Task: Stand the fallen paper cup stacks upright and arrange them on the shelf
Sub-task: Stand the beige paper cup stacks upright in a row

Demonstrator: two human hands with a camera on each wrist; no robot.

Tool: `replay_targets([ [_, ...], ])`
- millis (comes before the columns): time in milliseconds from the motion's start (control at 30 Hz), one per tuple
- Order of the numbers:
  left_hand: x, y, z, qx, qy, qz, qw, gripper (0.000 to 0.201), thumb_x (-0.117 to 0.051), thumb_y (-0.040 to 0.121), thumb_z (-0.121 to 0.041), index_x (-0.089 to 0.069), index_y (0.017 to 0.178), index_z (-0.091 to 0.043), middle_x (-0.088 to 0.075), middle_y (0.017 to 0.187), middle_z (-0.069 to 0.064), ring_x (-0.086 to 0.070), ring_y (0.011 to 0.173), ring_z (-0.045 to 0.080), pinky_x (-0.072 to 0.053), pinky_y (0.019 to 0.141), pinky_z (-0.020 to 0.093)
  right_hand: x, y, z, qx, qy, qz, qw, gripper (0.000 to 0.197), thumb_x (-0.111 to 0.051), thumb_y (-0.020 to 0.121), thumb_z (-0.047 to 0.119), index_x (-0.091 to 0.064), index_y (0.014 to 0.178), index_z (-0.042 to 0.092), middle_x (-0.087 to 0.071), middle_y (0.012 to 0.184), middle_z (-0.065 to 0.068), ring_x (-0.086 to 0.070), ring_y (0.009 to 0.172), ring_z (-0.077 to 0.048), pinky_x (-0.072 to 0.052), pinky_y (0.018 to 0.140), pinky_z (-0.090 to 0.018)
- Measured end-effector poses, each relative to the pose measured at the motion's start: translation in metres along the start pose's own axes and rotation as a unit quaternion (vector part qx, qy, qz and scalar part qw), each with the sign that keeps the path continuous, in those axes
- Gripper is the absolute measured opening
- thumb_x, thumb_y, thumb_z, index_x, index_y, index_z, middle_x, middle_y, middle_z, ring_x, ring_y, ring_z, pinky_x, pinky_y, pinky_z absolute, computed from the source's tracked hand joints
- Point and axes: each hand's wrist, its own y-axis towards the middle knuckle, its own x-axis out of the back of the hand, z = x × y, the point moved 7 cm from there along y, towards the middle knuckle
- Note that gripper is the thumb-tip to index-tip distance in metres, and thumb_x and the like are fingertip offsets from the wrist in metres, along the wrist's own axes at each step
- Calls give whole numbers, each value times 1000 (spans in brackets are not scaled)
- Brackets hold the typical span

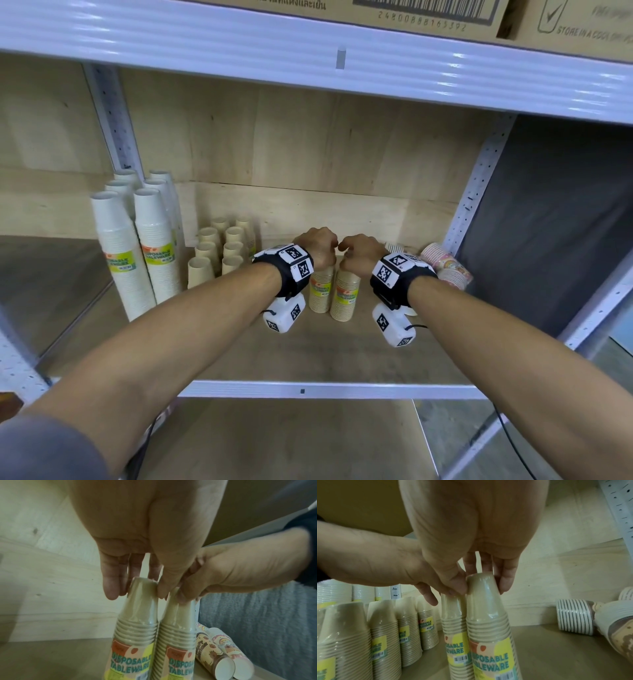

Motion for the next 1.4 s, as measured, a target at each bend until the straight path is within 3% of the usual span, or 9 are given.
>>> replay_targets([
  [100,-3,1,0,-10,-11,10,1000,40,-51,94,-13,-61,132,-15,-60,133,9,-60,115,28,-52,94,36,4,-1,-4,-19,-5,-13,1000,49,-64,84,21,-58,132,14,-58,131,-6,-58,115,-24,-46,79,-26],
  [267,-2,1,-3,-24,-16,10,1000,38,-50,94,-8,-63,130,-10,-59,135,11,-58,119,29,-50,98,36,7,-1,-6,-39,-20,-22,999,34,-68,79,17,-69,111,5,-67,112,-12,-65,98,-28,-55,78,-33],
  [500,0,1,-1,-23,-27,14,999,37,-56,92,-10,-64,129,-9,-61,133,10,-60,117,27,-51,94,32,6,0,-5,-35,-17,-27,999,32,-67,79,15,-70,109,4,-68,109,-13,-65,98,-28,-58,82,-37],
  [667,6,0,-3,-15,-20,28,999,36,-64,88,-11,-66,124,-11,-65,124,8,-63,108,25,-50,79,26,8,1,-4,-28,-19,-13,999,33,-67,80,15,-70,110,1,-68,111,-16,-66,99,-30,-58,84,-39],
  [867,20,-12,-8,4,38,82,996,36,-71,84,-15,-67,119,-13,-62,120,5,-62,98,20,-48,69,26,13,-1,12,-14,-49,30,998,34,-71,81,16,-69,114,5,-68,110,-12,-68,96,-26,-50,62,-26],
  [1067,52,-43,-5,23,134,162,977,39,-71,81,-16,-67,120,-10,-66,115,5,-61,88,19,-49,61,24,12,-1,48,14,-105,96,990,17,-73,77,24,-67,80,8,-66,79,-8,-60,60,-18,-48,55,-24],
  [1233,74,-72,15,75,118,205,969,37,-72,82,-10,-65,118,-5,-64,90,7,-61,57,15,-57,69,32,-2,-11,84,54,-75,170,981,27,-74,77,17,-71,98,1,-72,96,-15,-73,84,-29,-60,80,-44],
  [1333,82,-88,37,102,116,218,964,37,-72,83,-9,-64,118,-3,-60,78,4,-59,55,14,-55,60,27,-14,-20,107,79,-58,214,972,29,-77,77,15,-70,100,-1,-70,95,-16,-72,91,-34,-60,82,-47],
  [1400,84,-99,55,123,110,224,961,37,-74,81,-10,-64,116,-2,-61,82,6,-62,63,19,-59,70,34,-21,-25,124,98,-37,234,967,29,-78,75,13,-69,98,-1,-67,86,-14,-71,85,-33,-61,74,-42],
])
